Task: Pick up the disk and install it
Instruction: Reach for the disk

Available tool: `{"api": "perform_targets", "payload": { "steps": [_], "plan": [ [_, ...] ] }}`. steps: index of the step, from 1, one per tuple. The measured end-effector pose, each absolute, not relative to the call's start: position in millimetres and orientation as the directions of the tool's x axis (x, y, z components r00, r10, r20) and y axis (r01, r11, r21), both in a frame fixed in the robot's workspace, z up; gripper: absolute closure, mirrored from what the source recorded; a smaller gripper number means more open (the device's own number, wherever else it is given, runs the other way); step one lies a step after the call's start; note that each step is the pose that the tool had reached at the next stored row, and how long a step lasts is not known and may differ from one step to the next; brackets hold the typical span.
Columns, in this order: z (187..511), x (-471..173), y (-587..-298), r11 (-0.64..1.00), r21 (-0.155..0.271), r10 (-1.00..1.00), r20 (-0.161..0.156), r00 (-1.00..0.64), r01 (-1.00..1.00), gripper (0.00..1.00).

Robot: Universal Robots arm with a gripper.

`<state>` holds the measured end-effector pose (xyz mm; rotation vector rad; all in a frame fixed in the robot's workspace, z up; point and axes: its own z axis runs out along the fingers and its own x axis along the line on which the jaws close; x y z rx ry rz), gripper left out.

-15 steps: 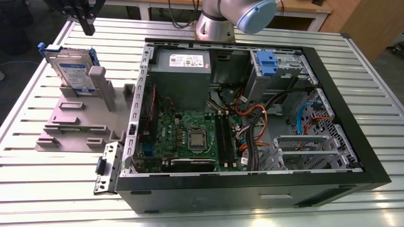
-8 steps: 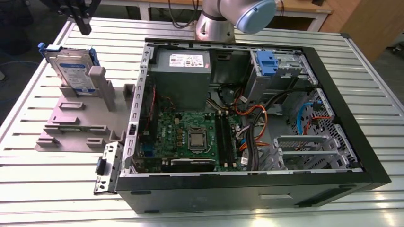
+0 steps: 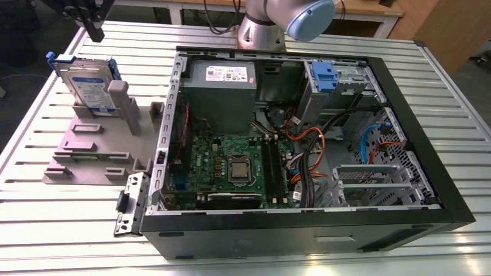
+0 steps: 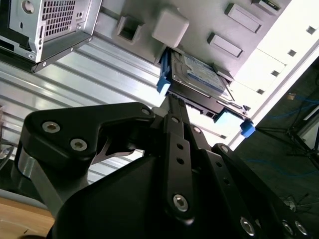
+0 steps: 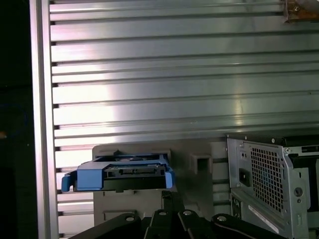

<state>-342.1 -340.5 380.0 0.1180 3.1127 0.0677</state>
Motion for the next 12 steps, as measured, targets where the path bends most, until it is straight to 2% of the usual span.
{"api": "perform_targets", "payload": {
  "steps": [12],
  "plan": [
    [380.0, -348.9, -340.5, 0.996, 0.044, 0.076, -0.024, -0.997, 0.075, 0.89]
  ]
}}
